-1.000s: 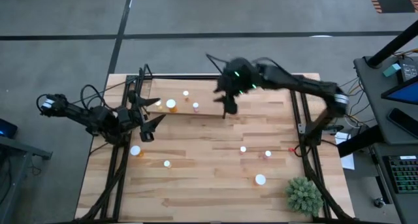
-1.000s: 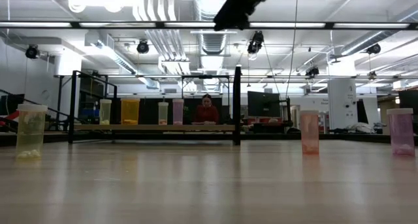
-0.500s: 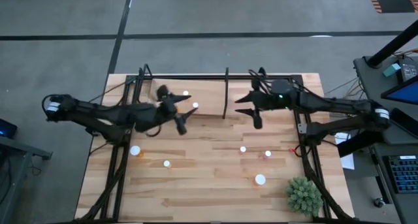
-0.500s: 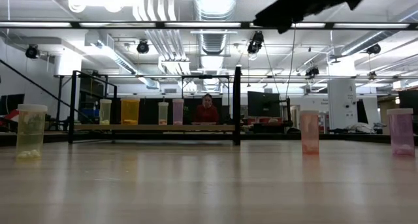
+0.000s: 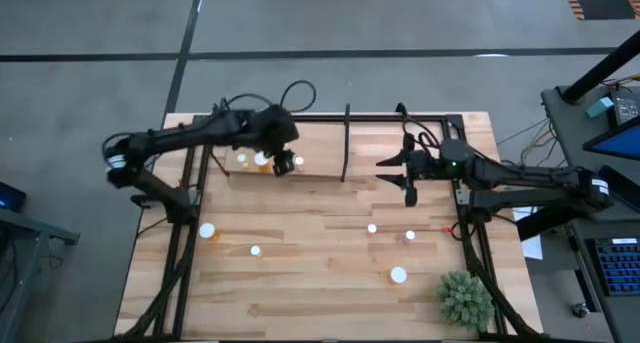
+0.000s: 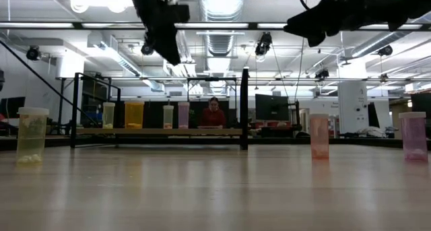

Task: Pick and place medicine bottles onto shelf by color
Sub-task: Move the yellow pill bottle on the shelf to align with the yellow pill bottle

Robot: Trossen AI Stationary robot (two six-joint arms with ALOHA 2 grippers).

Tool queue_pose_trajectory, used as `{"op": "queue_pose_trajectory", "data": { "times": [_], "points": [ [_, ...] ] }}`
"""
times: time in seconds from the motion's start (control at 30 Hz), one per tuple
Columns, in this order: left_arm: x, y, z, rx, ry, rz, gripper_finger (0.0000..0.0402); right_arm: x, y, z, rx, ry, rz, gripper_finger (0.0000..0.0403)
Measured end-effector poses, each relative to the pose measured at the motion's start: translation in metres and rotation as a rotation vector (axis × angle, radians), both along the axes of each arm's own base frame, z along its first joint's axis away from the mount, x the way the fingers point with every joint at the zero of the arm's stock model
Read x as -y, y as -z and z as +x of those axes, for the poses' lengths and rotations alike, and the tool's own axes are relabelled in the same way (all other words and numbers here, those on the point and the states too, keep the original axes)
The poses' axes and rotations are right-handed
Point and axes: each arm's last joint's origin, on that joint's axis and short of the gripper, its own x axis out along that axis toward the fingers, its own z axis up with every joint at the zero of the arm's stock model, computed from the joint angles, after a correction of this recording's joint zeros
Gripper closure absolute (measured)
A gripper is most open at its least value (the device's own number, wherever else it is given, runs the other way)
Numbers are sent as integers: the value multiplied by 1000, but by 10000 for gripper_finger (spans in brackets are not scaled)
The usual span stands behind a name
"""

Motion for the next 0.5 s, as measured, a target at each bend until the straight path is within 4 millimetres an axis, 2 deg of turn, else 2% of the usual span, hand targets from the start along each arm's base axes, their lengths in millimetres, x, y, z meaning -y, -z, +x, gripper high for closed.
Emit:
{"op": "queue_pose_trajectory", "data": {
  "times": [0.23,0.5],
  "points": [
    [-43,19,5,-165,101,63,177,-1,7,-2,-16,4,35,268],
    [-61,47,8,-280,187,49,140,-1,10,-3,-26,5,46,269]
  ]
}}
